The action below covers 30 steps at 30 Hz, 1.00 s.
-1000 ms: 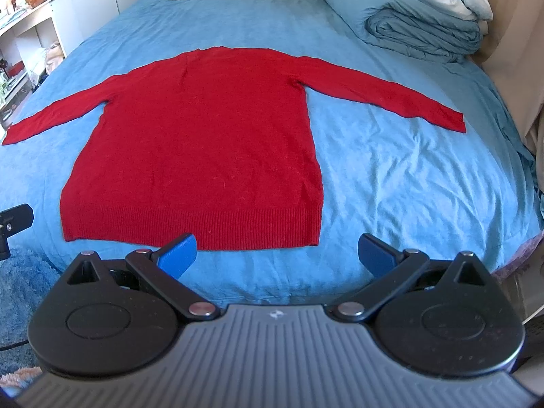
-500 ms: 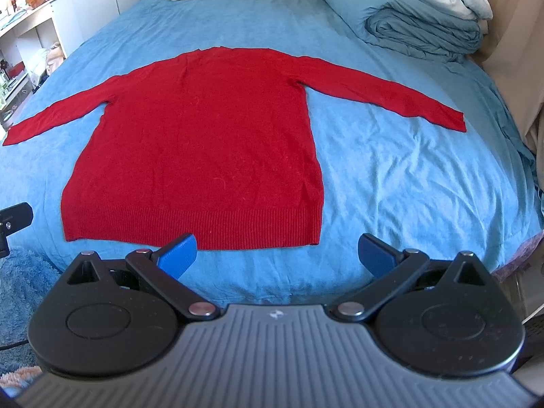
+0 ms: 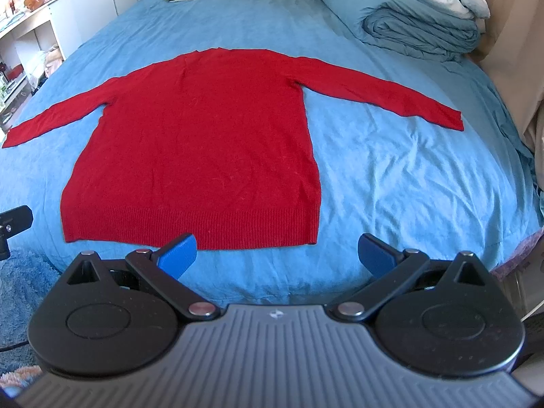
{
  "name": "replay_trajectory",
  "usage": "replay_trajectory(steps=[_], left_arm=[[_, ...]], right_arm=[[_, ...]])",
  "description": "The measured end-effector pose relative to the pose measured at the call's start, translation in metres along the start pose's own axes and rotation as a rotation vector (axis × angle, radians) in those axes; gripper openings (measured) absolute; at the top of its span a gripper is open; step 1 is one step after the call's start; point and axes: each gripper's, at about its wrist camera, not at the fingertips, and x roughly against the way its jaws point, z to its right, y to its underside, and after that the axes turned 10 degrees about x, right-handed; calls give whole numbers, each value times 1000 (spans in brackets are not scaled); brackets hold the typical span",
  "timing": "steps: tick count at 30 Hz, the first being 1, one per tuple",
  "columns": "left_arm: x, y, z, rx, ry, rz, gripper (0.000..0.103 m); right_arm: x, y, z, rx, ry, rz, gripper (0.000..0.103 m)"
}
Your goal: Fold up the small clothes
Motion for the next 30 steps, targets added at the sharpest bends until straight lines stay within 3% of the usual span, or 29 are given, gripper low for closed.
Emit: replay_trajectory(steps=[10,18,24,30], left_arm=[[4,-7,3,-8,-11,22,103],[-3,-78,46,-66,82,183,103],[-52,-140,104,-122,152,246,103],[-137,-186,168,-157,234,177,103]], right_arm=[[9,-5,5,-13,4,29,103],[12,-51,52,-92,67,143,103],[-22,-91,114,-172,177,199,103],[-91,-122,188,-275,251,186,103]])
